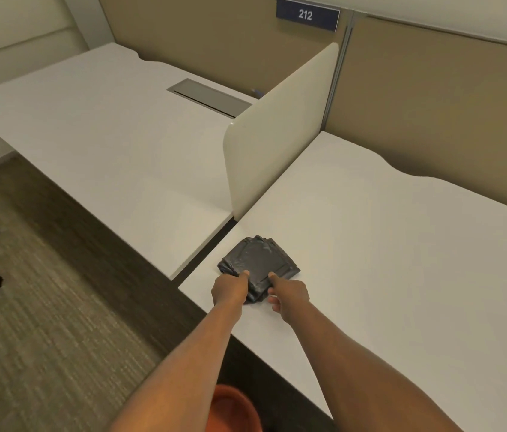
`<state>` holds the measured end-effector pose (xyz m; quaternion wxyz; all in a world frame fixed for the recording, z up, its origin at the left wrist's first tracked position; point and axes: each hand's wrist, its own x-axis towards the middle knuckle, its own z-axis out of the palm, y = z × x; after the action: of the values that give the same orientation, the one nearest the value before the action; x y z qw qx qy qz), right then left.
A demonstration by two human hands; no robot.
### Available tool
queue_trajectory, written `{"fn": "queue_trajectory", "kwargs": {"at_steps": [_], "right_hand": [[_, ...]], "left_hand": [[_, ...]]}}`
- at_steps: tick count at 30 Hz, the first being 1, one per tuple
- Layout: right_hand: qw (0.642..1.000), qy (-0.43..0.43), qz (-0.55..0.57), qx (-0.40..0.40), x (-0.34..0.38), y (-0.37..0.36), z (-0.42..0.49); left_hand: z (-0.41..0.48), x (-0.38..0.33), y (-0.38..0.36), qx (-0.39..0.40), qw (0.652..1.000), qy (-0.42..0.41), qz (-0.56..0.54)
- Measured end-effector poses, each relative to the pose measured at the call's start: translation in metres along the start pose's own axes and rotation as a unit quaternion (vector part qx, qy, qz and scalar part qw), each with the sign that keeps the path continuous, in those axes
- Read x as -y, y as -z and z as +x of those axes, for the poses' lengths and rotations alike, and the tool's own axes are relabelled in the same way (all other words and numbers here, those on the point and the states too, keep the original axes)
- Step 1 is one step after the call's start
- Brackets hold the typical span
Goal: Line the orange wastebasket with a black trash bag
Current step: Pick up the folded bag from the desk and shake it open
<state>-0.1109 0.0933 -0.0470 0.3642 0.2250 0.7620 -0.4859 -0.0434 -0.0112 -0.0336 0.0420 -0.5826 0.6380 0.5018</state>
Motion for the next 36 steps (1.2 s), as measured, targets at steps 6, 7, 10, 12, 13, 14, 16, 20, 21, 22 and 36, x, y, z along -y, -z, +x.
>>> {"fn": "queue_trajectory", "kwargs": {"at_steps": [6, 7, 10, 12, 13, 14, 16, 20, 21, 22, 36], "right_hand": [[1.0, -0.009, 0.008, 0.025, 0.001, -0.003, 0.004], [1.0, -0.008, 0.01, 0.028, 0.001, -0.003, 0.004], [0.999, -0.004, 0.016, 0.031, 0.001, -0.003, 0.002], [0.999, -0.004, 0.029, 0.031, 0.0, -0.001, 0.0], [0.999, -0.004, 0.04, 0.032, -0.001, 0.0, -0.001], [0.998, -0.003, 0.052, 0.031, -0.002, 0.001, -0.003], [0.997, 0.005, 0.067, 0.025, -0.003, 0.003, -0.005], [0.996, 0.031, 0.079, 0.01, -0.003, 0.012, -0.012], [0.995, 0.033, 0.089, 0.016, -0.004, 0.014, -0.014], [0.994, 0.032, 0.1, 0.023, -0.004, 0.015, -0.016], [0.981, -0.004, 0.16, 0.108, -0.006, 0.009, -0.023]], "left_hand": [[0.006, -0.001, -0.006, 0.004, 0.999, 0.019, -0.031], [0.007, -0.001, -0.006, 0.006, 0.999, 0.025, -0.045], [0.007, -0.001, -0.007, 0.006, 0.997, 0.025, -0.069], [0.003, -0.001, -0.006, 0.002, 0.996, 0.008, -0.086], [-0.001, -0.002, -0.006, 0.002, 0.995, -0.003, -0.098], [-0.004, -0.003, -0.005, 0.002, 0.994, -0.016, -0.107], [-0.01, -0.005, -0.003, 0.005, 0.992, -0.049, -0.115], [-0.025, -0.009, 0.004, 0.017, 0.986, -0.136, -0.093], [-0.027, -0.01, 0.006, 0.016, 0.985, -0.152, -0.083], [-0.03, -0.011, 0.009, 0.012, 0.984, -0.162, -0.073], [-0.026, -0.013, 0.024, -0.079, 0.964, -0.231, 0.102]]}}
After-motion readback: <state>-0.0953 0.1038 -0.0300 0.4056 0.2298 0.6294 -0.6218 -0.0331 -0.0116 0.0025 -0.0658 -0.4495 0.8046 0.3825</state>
